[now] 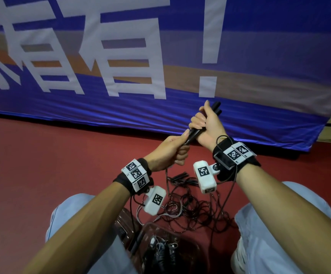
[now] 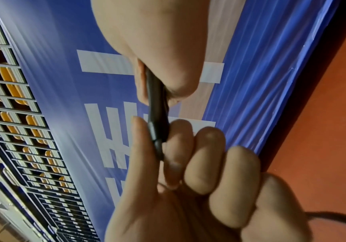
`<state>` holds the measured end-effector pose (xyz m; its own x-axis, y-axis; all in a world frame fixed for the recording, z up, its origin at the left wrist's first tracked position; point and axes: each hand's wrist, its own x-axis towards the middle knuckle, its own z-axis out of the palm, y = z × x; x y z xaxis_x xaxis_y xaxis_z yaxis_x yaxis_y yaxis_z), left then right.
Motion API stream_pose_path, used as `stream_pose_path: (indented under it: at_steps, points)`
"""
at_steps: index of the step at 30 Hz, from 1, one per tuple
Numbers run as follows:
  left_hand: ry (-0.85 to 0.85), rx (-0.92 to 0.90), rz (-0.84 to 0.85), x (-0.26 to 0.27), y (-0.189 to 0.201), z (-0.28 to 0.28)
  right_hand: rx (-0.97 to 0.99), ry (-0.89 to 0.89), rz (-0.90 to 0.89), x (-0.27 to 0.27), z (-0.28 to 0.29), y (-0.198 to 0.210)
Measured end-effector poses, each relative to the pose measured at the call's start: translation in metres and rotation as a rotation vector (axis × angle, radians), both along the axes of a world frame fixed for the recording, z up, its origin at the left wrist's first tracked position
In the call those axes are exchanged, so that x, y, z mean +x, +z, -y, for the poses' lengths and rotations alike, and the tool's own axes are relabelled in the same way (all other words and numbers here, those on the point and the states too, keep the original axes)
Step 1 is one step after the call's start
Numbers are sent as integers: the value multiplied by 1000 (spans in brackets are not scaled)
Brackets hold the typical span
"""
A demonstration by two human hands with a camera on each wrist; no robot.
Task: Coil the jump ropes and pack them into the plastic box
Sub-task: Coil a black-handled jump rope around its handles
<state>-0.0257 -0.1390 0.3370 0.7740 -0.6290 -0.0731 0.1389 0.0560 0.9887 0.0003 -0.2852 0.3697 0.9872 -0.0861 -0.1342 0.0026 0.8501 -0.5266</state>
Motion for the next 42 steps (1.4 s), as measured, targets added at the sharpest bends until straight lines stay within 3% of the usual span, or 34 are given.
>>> stream_pose_path:
  at_steps: [8,15,20,25,28,31,34,36,39,42]
  points:
    - [42,52,79,7,0,-1,111,-115,-93,2,15,2]
    - [-62,106,110,8,-1,-6,175,-197,-97,5,37,3]
    - [-196,166,102,3,1,-12,137,-137,-108,4,36,-3]
    - [-267,32,-47,-2,6,-14,170,-79,-126,4,31,-5]
    - [-160,-33,-74,2,7,-16,128,-185,-199,7,29,-1]
    - [61,-41,-95,9,6,-18,-154,-356,-289,12,27,-3]
    - [273,-54,-49,14,6,-22,-803,-383,-185,9,17,-15]
    - [388,-87,-27,18,9,-27,-1234,-327,-51,2,14,-19]
    - [493,-125,-9,26,15,-39,-1843,-76,170,-14,7,-18]
    - [549,-163,-21,29,18,-45,-2110,-2,213,-24,-4,-22]
